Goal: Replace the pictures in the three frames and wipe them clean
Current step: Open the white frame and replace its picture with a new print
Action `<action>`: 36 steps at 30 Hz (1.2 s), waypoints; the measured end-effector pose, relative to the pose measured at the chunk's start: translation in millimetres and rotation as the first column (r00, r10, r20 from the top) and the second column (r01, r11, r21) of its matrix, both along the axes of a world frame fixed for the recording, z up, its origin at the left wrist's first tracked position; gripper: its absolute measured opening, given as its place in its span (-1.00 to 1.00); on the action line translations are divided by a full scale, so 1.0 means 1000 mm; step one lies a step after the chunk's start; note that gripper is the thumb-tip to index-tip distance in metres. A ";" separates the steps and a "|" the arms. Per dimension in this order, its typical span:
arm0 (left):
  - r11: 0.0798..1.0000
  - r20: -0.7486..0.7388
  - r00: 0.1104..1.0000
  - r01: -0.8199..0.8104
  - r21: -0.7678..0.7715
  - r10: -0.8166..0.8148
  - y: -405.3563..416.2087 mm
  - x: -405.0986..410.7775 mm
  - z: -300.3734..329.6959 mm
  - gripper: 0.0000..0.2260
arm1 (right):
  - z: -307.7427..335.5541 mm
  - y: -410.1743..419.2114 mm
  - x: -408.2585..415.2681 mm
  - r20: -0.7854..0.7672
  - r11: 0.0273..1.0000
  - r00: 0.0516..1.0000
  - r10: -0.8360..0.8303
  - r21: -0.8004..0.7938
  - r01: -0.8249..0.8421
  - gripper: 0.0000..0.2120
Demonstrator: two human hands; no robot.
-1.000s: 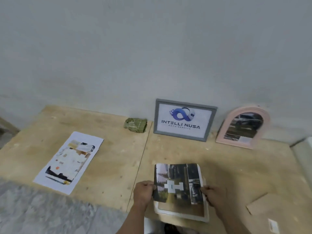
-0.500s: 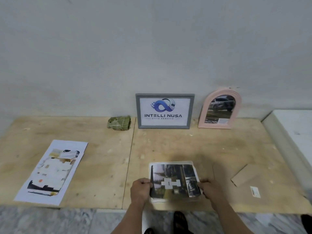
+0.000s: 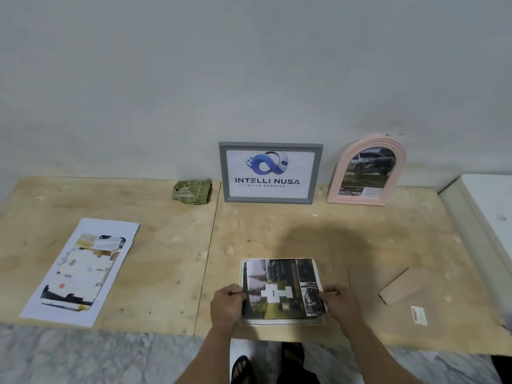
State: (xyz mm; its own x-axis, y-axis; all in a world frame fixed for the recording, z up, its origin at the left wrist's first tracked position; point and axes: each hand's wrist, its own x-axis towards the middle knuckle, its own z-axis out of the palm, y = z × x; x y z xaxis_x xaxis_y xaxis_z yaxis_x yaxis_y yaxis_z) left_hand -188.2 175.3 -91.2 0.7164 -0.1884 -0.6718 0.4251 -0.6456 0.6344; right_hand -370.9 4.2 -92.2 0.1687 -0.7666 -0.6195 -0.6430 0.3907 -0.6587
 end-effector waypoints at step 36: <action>0.644 0.312 0.569 0.599 0.476 -0.761 -0.035 0.016 -0.007 -0.62 | -0.003 -0.010 0.030 -0.399 0.785 0.792 0.463 -0.230 -0.575 -0.58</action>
State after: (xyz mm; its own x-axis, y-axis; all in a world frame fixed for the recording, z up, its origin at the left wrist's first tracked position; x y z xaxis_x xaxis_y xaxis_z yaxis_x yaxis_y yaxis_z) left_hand -171.7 140.4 -97.9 0.6728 -0.6098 -0.4189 -0.5019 -0.7922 0.3471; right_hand -341.3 -5.8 -95.5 0.4461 -0.7787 -0.4412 -0.8700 -0.2616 -0.4179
